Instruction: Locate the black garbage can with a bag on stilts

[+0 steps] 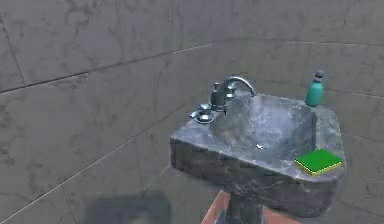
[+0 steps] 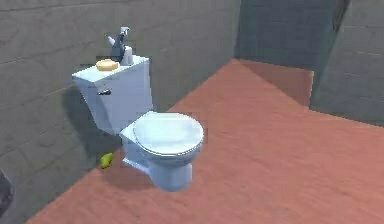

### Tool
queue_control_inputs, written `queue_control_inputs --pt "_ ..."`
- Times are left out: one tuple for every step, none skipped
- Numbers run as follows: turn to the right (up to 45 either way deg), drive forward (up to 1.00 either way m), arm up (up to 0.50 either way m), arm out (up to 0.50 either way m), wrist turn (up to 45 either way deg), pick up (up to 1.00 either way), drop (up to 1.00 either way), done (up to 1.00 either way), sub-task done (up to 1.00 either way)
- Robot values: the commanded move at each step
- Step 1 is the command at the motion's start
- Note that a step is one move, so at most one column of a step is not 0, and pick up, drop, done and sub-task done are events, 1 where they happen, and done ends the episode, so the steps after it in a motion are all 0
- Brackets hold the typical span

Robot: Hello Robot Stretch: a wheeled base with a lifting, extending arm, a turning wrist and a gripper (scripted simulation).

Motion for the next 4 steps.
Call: queue_control_inputs --pt "45.0 0.0 0.0 0.0 0.0 0.0 0.0 0.0 0.0" --pt "45.0 0.0 0.0 0.0 0.0 0.0 0.0 0.0 0.0" --pt "27.0 0.0 0.0 0.0 0.0 0.0 0.0 0.0 0.0" --pt "0.0 0.15 0.0 0.0 0.0 0.0 0.0 0.0 0.0"
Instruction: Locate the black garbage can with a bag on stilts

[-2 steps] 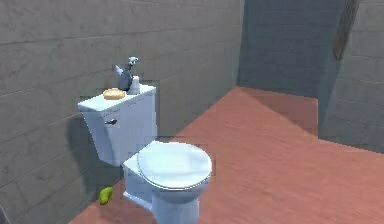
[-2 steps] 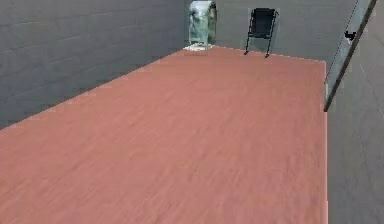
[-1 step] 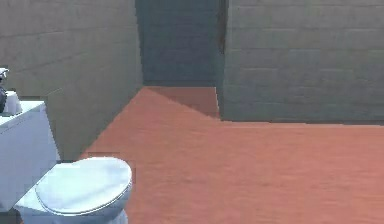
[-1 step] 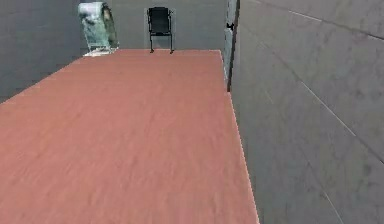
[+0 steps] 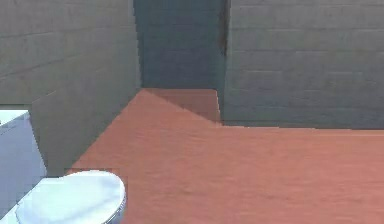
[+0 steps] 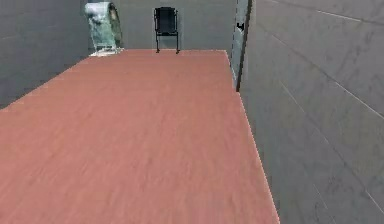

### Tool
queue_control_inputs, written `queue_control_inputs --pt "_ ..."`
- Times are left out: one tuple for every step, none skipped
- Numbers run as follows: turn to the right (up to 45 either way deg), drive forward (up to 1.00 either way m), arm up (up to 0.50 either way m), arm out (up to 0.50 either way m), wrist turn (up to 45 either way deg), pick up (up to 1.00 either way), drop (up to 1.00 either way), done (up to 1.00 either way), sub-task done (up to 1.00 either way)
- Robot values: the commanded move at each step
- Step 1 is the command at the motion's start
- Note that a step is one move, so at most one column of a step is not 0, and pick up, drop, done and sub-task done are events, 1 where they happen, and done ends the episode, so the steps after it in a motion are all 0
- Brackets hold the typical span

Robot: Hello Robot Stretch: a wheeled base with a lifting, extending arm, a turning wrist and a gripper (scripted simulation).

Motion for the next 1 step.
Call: queue_control_inputs --pt "45.0 0.0 0.0 0.0 0.0 0.0 0.0 0.0 0.0"
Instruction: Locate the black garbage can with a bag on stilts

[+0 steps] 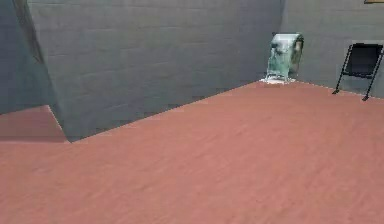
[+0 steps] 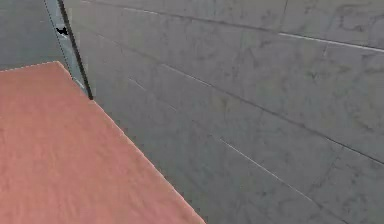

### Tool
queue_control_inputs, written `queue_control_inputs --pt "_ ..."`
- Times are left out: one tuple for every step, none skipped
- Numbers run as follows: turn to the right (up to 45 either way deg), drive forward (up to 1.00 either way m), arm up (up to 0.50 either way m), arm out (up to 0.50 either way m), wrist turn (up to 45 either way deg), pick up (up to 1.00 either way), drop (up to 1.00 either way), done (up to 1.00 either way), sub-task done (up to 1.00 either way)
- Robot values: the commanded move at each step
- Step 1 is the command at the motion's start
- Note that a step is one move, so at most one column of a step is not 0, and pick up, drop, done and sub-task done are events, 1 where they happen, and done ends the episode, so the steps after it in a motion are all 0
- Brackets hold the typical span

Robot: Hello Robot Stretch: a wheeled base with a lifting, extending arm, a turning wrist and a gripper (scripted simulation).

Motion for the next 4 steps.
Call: queue_control_inputs --pt "45.0 0.0 0.0 0.0 0.0 0.0 0.0 0.0 0.0" --pt "0.0 1.0 0.0 0.0 0.0 0.0 0.0 0.0 0.0" --pt "0.0 1.0 0.0 0.0 0.0 0.0 0.0 0.0 0.0" --pt "0.0 1.0 0.0 0.0 0.0 0.0 0.0 0.0 0.0"
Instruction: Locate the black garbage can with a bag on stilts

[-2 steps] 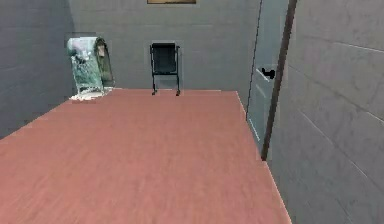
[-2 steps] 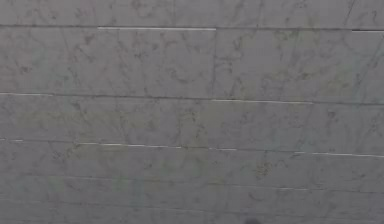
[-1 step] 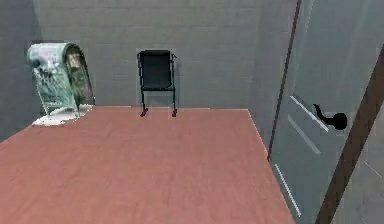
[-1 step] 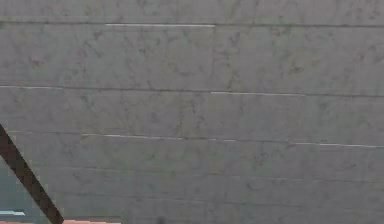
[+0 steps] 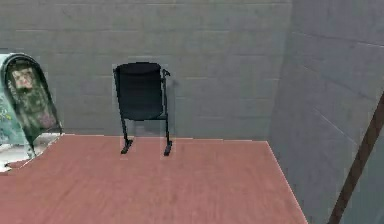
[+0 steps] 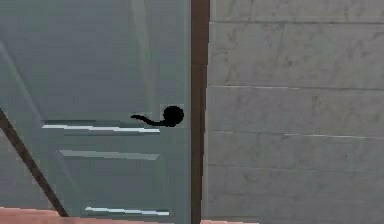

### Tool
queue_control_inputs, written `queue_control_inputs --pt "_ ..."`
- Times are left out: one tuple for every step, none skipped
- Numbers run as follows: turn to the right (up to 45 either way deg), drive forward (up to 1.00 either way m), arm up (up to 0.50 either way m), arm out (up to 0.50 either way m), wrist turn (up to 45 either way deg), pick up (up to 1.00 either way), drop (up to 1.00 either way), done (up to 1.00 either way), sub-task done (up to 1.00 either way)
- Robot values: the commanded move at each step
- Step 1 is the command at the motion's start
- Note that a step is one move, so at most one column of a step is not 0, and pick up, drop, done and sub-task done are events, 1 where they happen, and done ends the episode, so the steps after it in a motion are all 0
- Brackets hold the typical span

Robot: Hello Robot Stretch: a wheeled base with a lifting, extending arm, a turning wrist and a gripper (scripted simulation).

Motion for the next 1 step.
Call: queue_control_inputs --pt "3.0 0.0 0.0 0.0 0.0 0.0 0.0 0.0 0.0"
